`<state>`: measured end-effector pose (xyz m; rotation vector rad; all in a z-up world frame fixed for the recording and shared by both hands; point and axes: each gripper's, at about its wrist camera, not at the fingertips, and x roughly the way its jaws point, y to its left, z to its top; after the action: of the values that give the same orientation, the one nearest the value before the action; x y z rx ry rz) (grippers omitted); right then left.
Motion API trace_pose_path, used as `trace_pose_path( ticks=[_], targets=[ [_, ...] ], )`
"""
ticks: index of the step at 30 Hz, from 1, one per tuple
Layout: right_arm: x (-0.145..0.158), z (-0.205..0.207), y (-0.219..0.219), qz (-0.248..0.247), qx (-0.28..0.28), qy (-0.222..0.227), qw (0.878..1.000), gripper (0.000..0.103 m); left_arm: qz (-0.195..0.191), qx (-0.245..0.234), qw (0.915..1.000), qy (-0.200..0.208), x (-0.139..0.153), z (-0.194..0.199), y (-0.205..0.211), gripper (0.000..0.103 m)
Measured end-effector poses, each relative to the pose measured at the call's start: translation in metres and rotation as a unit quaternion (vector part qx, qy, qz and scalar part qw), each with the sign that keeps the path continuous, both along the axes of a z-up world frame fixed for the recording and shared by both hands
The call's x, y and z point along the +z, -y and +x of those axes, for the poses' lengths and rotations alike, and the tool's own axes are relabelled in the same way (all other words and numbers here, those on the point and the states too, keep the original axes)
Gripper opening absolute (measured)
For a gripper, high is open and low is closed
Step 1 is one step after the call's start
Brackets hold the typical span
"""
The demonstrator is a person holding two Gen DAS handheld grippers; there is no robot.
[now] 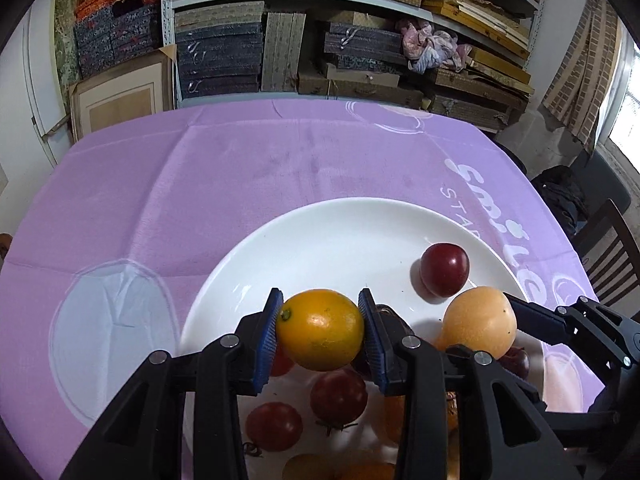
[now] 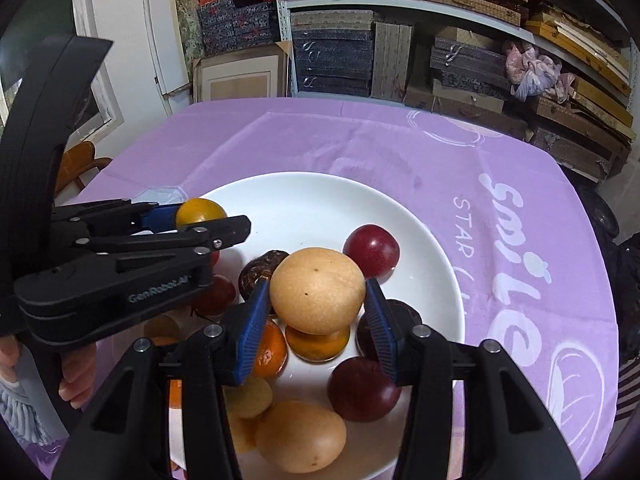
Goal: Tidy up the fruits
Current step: 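Carry both held fruits over the white plate and lower them onto it, then open both tools and withdraw them from the plate, then move the open left tool to the speckled pepino and close on it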
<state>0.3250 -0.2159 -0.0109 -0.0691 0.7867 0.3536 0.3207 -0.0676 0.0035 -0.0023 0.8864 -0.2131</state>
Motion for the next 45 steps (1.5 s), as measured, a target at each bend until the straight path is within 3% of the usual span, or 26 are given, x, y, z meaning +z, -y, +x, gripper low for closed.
trace_pose_path(
  ticks=[5, 8, 12, 14, 16, 19, 24, 27, 30, 35, 40, 45],
  targets=[
    [0.005, -0.006, 0.010, 0.025, -0.009, 0.015, 1.000, 0.057, -0.008, 0.008, 0.9999, -0.011, -0.009, 0.003, -0.005, 0.040],
    [0.013, -0.030, 0.024, 0.039, -0.010, 0.028, 0.999, 0.061, -0.012, 0.013, 0.9998, -0.006, -0.003, -0.004, -0.012, 0.040],
    [0.021, -0.076, 0.044, 0.044, -0.018, 0.050, 0.998, 0.076, -0.010, 0.016, 0.9996, 0.019, 0.014, -0.030, -0.022, 0.042],
    [0.021, -0.101, 0.055, 0.060, -0.025, 0.055, 0.996, 0.081, -0.011, 0.021, 0.9990, 0.037, 0.024, -0.051, -0.028, 0.052],
    [0.019, -0.126, 0.065, 0.078, -0.032, 0.057, 0.995, 0.087, -0.006, 0.032, 0.9978, 0.057, 0.031, -0.075, -0.034, 0.074],
    [0.011, -0.159, 0.076, 0.102, -0.046, 0.062, 0.992, 0.095, -0.004, 0.045, 0.9959, 0.078, 0.036, -0.116, -0.041, 0.082],
    [-0.013, -0.189, 0.093, 0.153, -0.068, 0.052, 0.984, 0.096, 0.013, 0.061, 0.9945, 0.084, 0.030, -0.173, -0.046, 0.086],
    [-0.028, -0.189, 0.104, 0.176, -0.086, 0.034, 0.980, 0.097, 0.019, 0.072, 0.9938, 0.082, 0.020, -0.198, -0.045, 0.095],
    [-0.033, -0.190, 0.118, 0.200, -0.099, 0.029, 0.974, 0.098, 0.023, 0.081, 0.9929, 0.084, 0.008, -0.215, -0.039, 0.096],
    [-0.033, -0.193, 0.139, 0.234, -0.125, 0.034, 0.964, 0.099, 0.037, 0.075, 0.9927, 0.087, -0.007, -0.224, -0.022, 0.096],
    [-0.035, -0.192, 0.142, 0.236, -0.133, 0.028, 0.962, 0.099, 0.076, 0.080, 0.9885, 0.103, -0.022, -0.224, -0.009, 0.096],
    [-0.034, -0.189, 0.135, 0.215, -0.128, 0.028, 0.968, 0.099, 0.056, 0.065, 0.9923, 0.089, -0.026, -0.215, -0.007, 0.096]
  ],
)
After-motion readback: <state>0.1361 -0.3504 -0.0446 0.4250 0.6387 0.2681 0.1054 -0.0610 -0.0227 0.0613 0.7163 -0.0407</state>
